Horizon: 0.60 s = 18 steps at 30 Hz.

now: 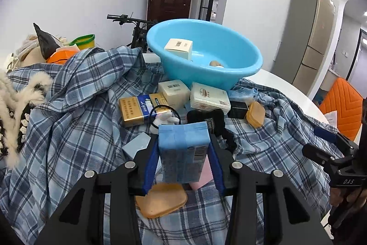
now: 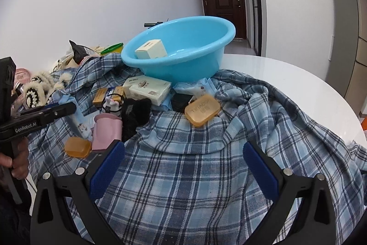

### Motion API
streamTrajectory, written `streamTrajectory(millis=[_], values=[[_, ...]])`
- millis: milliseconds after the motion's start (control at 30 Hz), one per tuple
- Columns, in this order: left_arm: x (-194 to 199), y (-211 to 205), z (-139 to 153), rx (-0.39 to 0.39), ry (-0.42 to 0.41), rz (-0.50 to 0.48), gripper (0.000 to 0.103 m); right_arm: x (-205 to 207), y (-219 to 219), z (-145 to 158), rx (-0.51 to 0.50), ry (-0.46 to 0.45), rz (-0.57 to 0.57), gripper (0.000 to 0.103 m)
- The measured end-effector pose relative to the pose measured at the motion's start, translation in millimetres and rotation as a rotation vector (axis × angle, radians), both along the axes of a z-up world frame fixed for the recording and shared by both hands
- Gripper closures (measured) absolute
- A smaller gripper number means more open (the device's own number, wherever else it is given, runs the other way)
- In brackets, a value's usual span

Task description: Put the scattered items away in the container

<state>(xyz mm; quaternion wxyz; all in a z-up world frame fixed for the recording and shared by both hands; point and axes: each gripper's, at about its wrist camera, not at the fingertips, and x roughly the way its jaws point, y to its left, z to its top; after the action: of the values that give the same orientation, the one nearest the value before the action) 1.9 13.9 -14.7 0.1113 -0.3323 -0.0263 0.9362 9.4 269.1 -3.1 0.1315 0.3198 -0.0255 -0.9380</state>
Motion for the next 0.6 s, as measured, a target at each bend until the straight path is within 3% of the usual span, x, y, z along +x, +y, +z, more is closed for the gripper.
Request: streamTrajectory(millis=[200,600], values=[[3,-5,1,0.003,0.01,0.014,0.06,-6,1,-7,-0.004,-0.045,0.012,0.0],[3,15,10,-0.001,0.012,-0.073,0.06,-8,-6,12,0.009,-0.005,0.047,0.0]])
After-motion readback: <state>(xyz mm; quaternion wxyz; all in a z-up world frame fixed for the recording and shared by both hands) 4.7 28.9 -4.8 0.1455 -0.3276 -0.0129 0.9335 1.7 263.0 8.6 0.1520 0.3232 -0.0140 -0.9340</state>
